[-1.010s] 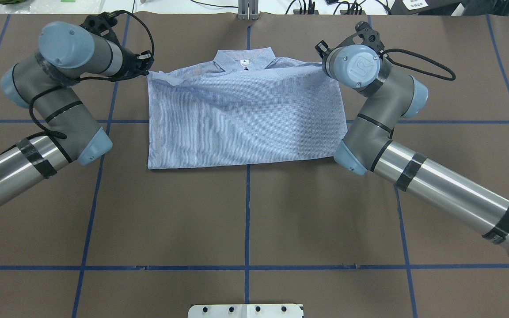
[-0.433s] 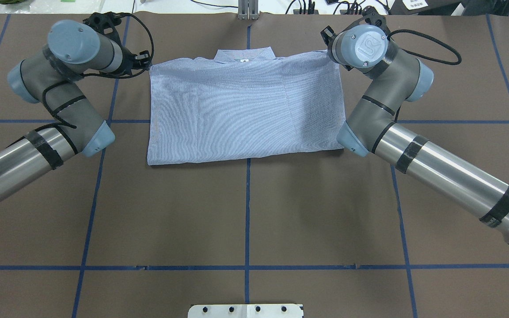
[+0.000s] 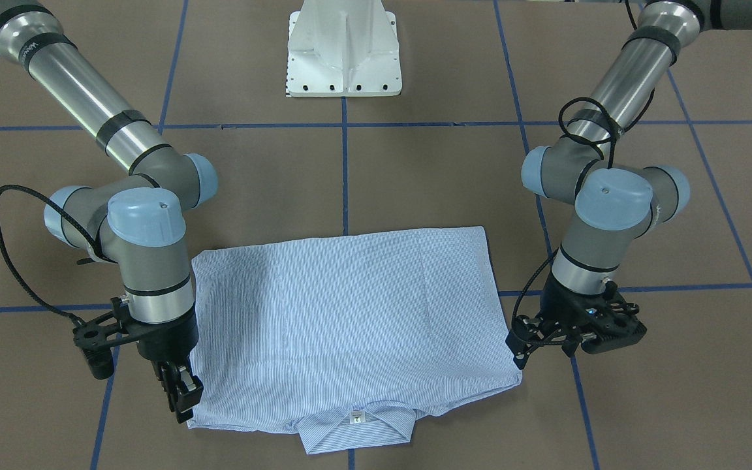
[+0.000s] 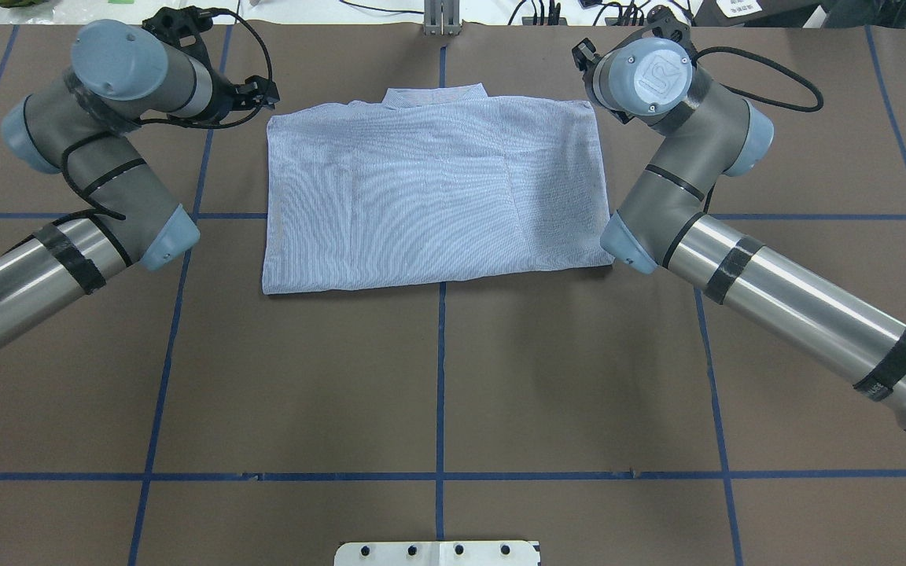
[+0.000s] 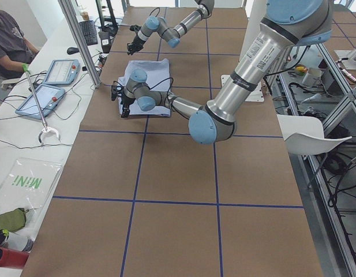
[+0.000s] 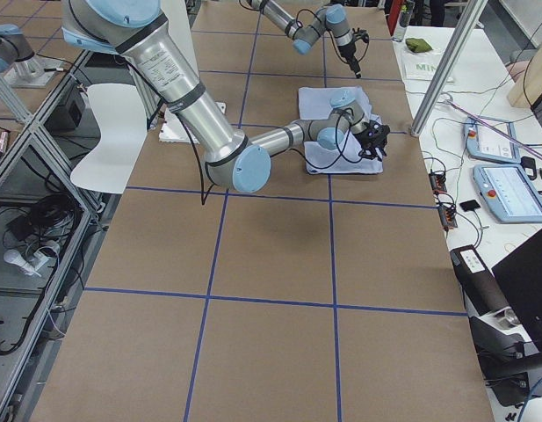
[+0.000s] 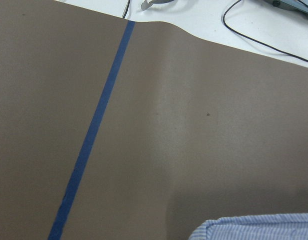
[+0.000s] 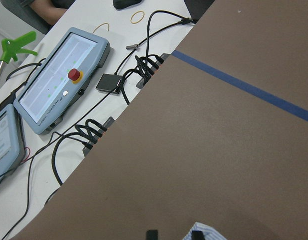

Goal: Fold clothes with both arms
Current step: 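Lay the hem down near the collar with both grippers, then move the right gripper to the folded shirt's corner nearest the robot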

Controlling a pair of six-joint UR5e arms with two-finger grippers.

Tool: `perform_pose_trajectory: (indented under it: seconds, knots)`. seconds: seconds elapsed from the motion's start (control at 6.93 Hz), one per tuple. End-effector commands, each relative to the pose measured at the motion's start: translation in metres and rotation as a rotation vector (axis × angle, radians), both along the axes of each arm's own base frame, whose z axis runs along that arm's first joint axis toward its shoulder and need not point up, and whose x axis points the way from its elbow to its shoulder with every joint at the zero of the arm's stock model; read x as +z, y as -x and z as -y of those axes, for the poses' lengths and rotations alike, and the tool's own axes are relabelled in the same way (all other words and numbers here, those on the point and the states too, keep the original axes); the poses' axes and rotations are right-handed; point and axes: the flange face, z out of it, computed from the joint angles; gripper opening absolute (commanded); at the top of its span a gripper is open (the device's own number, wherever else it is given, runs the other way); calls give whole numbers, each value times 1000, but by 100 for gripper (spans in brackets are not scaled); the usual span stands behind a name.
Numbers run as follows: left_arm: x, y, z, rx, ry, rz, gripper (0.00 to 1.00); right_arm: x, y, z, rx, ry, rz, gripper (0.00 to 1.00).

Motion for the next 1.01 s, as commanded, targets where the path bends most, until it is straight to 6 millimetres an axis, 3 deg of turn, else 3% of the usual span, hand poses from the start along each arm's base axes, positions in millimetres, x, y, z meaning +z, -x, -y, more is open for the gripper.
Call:
perform_pose_trajectory:
  seconds: [0.0, 0.29, 0.43, 0.58, 0.87]
  knots:
    - [-19, 33, -22, 43, -22, -73, 100, 4, -21, -26, -2, -14, 44, 70]
    - [-16, 36, -24, 39, -17, -67, 100, 34, -24, -132, -77, 11, 128, 70]
    - [-14, 37, -25, 38, -16, -66, 100, 42, -21, -167, -99, 30, 148, 70]
    - [-13, 37, -25, 35, -14, -65, 100, 59, -21, -195, -131, 42, 137, 70]
    - [-13, 37, -25, 34, -12, -66, 100, 55, -9, -226, -166, 56, 163, 71]
